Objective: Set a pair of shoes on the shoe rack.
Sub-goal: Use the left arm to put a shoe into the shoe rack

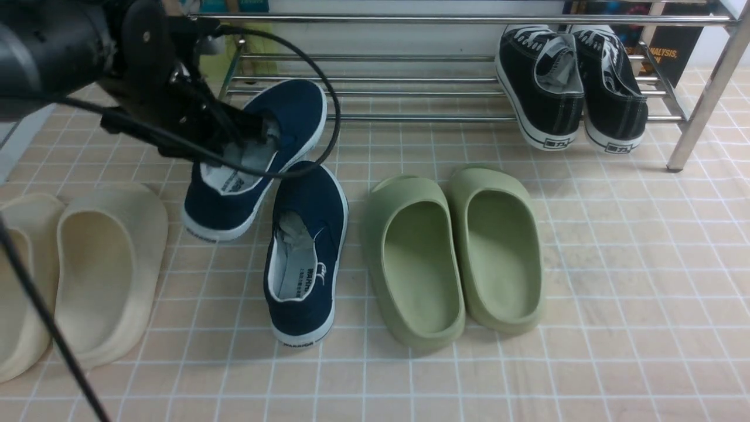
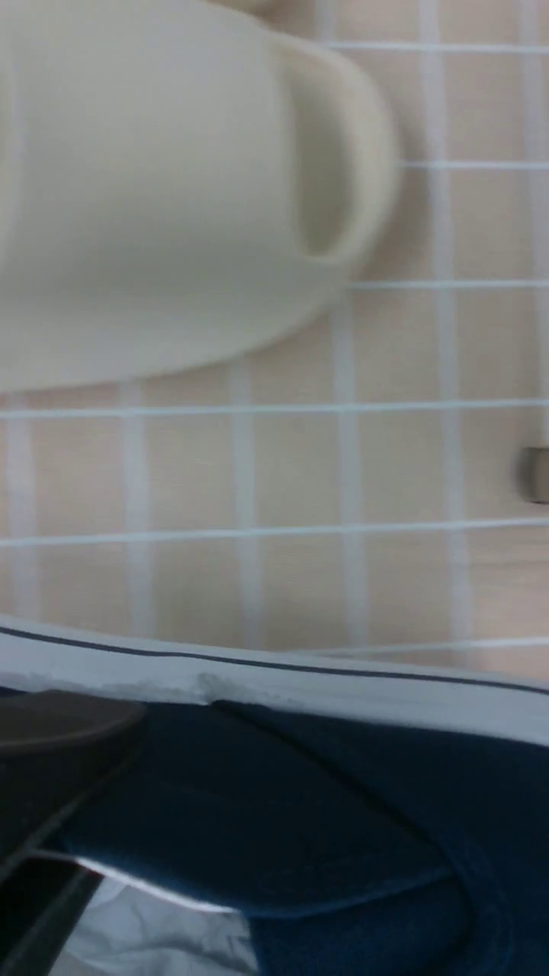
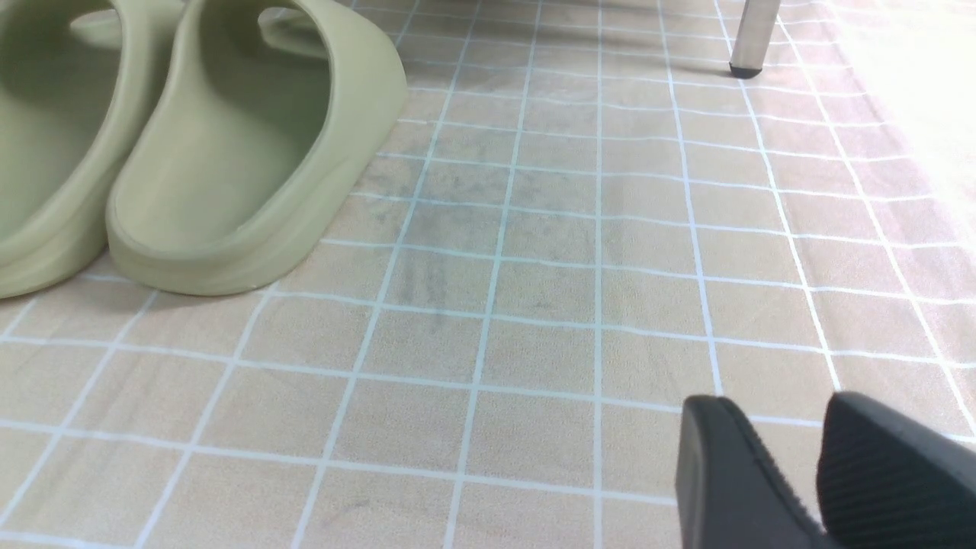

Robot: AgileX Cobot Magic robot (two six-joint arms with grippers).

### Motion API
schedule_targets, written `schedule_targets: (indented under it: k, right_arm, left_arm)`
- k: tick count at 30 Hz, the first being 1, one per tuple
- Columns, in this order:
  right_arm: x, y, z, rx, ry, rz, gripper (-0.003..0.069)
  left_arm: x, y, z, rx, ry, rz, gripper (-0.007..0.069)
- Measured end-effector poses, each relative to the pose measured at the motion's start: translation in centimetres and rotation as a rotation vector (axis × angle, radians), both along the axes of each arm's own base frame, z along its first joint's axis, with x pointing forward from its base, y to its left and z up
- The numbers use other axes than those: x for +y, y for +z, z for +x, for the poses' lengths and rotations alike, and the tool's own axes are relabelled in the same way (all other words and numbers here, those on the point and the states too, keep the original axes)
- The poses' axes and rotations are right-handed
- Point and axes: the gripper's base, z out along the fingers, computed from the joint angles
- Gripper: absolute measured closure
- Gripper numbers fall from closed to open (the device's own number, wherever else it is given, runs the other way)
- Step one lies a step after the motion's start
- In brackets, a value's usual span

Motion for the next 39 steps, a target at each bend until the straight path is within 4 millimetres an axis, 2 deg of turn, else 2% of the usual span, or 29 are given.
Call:
schedule_targets:
  k: [2, 5, 7, 8, 9, 15, 19, 24, 27, 31, 34, 39]
  right_arm:
    - [0.0, 0.0, 0.0, 0.0, 0.0, 0.0, 0.0453]
    - [0.0, 0.0, 0.0, 0.0, 0.0, 0.0, 0.0453]
    - [0.0, 0.0, 0.0, 0.0, 0.0, 0.0, 0.0453]
    - [0.0, 0.0, 0.0, 0.0, 0.0, 0.0, 0.0453]
    - [0.0, 0.0, 0.0, 0.0, 0.0, 0.0, 0.0453]
    - [0.0, 0.0, 0.0, 0.0, 0.0, 0.0, 0.0448]
    - [0.0, 0.0, 0.0, 0.0, 0.0, 0.0, 0.0442]
    - [0.0, 0.0, 0.0, 0.0, 0.0, 0.0, 0.0435]
    - [0.0, 0.0, 0.0, 0.0, 0.0, 0.0, 0.0432]
    - [0.0, 0.0, 0.0, 0.0, 0.0, 0.0, 0.0431]
    - [0.0, 0.0, 0.0, 0.0, 0.0, 0.0, 0.0426]
    - [0.0, 0.0, 0.0, 0.0, 0.0, 0.0, 0.0421]
  left_arm:
    - [-0.7, -0.1, 2.7, -0.028, 0.0, -0.007, 0.0585]
    - [-1.5, -1.3, 5.9, -0.027, 0.009, -0.009, 0.0585]
    - [-1.9, -1.8, 7.4, -0.03, 0.018, -0.014, 0.0585]
    - [-2.0, -1.9, 7.6, -0.028, 0.021, -0.015, 0.0585]
    - [-2.3, -2.2, 8.9, -0.037, 0.031, -0.022, 0.0585]
    - [-2.9, -2.8, 11.9, -0.132, 0.065, -0.052, 0.0585]
    - [-2.9, -3.3, 12.7, -0.179, 0.115, -0.084, 0.0583]
    - [-2.9, -2.8, 13.1, -0.251, 0.138, -0.102, 0.0556]
    - [-2.9, -2.6, 13.3, -0.276, 0.136, -0.1, 0.0505]
    - [-2.8, -2.3, 13.4, -0.297, 0.134, -0.102, 0.0377]
    - [-2.8, -2.2, 13.3, -0.294, 0.136, -0.1, 0.0311]
    - [-2.4, -1.8, 12.5, -0.217, 0.167, -0.075, 0.0305]
